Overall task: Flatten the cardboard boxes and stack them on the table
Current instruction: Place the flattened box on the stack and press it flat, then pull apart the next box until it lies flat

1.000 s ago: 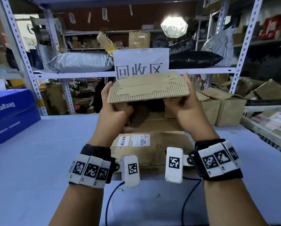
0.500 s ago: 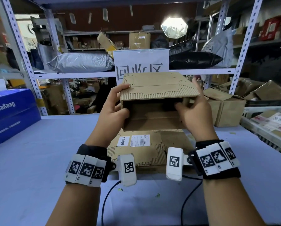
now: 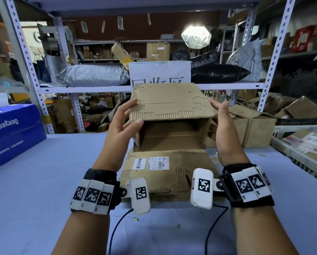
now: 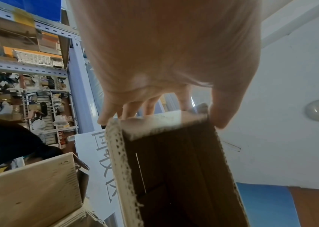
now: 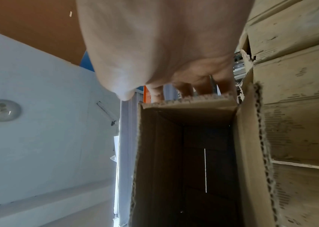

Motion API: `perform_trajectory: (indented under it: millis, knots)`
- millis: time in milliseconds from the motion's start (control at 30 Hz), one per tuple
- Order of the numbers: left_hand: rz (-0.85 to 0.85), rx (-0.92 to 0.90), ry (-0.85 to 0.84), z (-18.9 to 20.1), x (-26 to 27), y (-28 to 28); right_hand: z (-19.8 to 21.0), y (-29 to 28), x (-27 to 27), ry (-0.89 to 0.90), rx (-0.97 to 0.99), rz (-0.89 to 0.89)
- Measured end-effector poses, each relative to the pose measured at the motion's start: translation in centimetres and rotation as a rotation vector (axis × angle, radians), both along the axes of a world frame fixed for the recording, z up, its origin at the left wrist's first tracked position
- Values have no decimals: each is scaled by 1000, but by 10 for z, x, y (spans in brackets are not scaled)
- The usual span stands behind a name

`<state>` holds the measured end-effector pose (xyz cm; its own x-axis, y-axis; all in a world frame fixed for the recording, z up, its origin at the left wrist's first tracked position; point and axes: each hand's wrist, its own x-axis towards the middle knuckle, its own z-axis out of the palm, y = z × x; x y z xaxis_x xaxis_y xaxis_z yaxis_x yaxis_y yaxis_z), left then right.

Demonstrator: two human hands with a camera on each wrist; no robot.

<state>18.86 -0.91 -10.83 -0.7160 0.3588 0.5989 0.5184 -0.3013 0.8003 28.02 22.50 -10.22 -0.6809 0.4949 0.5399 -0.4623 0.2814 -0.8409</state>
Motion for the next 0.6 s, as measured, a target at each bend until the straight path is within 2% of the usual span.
perform_trajectory:
  millis: [367, 467, 600]
  knots:
    - [102, 172, -50, -2, -16, -3, -3, 5, -6, 75, -80, -34]
    - [176, 263, -43, -4, -17, -2, -5, 5, -5, 78, -40, 11]
    - [220, 412, -122, -5, -20, -7, -7, 0, -2, 99, 21, 97]
